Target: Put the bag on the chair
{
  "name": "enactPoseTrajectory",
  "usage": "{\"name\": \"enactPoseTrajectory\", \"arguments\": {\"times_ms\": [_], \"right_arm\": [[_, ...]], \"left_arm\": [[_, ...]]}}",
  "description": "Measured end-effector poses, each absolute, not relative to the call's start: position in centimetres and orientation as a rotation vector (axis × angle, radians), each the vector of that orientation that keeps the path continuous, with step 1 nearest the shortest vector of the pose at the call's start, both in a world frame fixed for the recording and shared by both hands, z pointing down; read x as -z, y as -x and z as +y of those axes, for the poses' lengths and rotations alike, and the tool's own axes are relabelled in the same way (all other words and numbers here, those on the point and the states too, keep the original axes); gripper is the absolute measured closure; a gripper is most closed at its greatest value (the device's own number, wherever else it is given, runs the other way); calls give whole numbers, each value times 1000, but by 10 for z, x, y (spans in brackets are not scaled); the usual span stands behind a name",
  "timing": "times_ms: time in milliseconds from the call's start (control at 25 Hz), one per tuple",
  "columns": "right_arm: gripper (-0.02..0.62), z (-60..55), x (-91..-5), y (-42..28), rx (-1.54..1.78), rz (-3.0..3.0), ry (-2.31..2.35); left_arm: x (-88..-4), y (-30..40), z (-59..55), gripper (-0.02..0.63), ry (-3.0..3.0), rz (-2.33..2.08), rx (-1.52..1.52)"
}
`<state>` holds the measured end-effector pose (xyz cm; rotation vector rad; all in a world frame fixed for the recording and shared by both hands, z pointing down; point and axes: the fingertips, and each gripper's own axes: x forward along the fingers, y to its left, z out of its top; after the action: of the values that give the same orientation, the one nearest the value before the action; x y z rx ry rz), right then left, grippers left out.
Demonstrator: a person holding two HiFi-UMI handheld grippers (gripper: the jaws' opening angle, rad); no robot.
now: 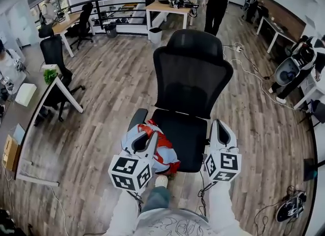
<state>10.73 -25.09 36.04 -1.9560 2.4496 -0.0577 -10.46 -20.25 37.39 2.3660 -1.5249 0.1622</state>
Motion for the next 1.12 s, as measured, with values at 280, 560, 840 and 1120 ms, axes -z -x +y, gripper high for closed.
{"name": "enactPoseTrajectory", "arguments": {"times_ms": [280,560,840,1120], "right_arm": [[586,-318,-365,-97,74,2389,2048],[586,-363,-385,-97,103,2346,2132],[586,-397,-413,-107,155,2333,2191],[586,-422,-438,-116,206,2351,2205]], "left_arm": [[-382,103,-287,560,-2445,-1394,-244],[-409,95,-352,560,-2490,-1262,-324],[-440,74,-396,560,-2505,-1177,-402],[-477,53,-418,560,-2514,-1113,-528]]}}
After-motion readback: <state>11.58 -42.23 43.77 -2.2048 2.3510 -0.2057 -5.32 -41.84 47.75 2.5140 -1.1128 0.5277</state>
